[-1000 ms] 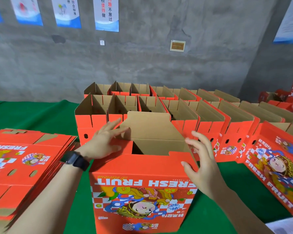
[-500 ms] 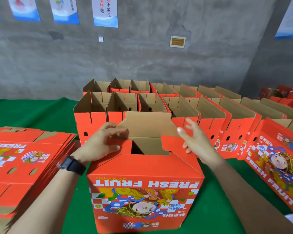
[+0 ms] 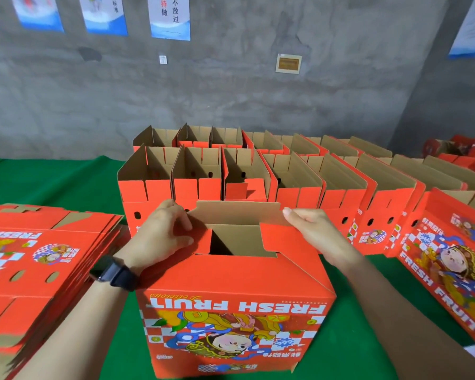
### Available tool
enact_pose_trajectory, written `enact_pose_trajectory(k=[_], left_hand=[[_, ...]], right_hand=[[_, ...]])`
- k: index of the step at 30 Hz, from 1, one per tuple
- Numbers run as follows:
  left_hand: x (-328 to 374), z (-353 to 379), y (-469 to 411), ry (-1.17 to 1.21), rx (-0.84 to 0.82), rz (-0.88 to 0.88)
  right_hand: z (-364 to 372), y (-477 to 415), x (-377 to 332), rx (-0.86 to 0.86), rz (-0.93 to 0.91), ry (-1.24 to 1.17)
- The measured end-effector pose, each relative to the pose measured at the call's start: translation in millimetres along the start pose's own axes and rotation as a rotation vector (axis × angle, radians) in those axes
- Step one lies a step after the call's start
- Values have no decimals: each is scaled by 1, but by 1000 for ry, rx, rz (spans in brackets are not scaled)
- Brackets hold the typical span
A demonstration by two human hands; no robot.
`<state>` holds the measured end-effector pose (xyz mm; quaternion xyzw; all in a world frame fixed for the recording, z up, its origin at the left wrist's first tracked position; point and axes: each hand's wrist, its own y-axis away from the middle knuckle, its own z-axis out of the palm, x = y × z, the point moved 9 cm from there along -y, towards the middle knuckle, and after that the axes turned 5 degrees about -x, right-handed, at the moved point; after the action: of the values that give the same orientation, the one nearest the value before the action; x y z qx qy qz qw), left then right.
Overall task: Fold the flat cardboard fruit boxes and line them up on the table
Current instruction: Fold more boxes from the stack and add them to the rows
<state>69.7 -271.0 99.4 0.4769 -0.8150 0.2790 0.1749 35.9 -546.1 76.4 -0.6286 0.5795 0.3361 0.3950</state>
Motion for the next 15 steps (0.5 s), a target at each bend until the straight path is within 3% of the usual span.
enact_pose_trajectory(k=[4,9,12,15], left_hand=[[-11,-4,3,57,48,-54],[-9,-1,-1,45,15,-28],[-6,1,-2,21,-34,-47],[-6,7,-3,158,-123,-94]], right_hand=[[12,4,-3,-135,-53,18],[16,9,6,-181,-52,12],[11,4,11,-145,-33,152],[13,2,12,-169,-9,269]])
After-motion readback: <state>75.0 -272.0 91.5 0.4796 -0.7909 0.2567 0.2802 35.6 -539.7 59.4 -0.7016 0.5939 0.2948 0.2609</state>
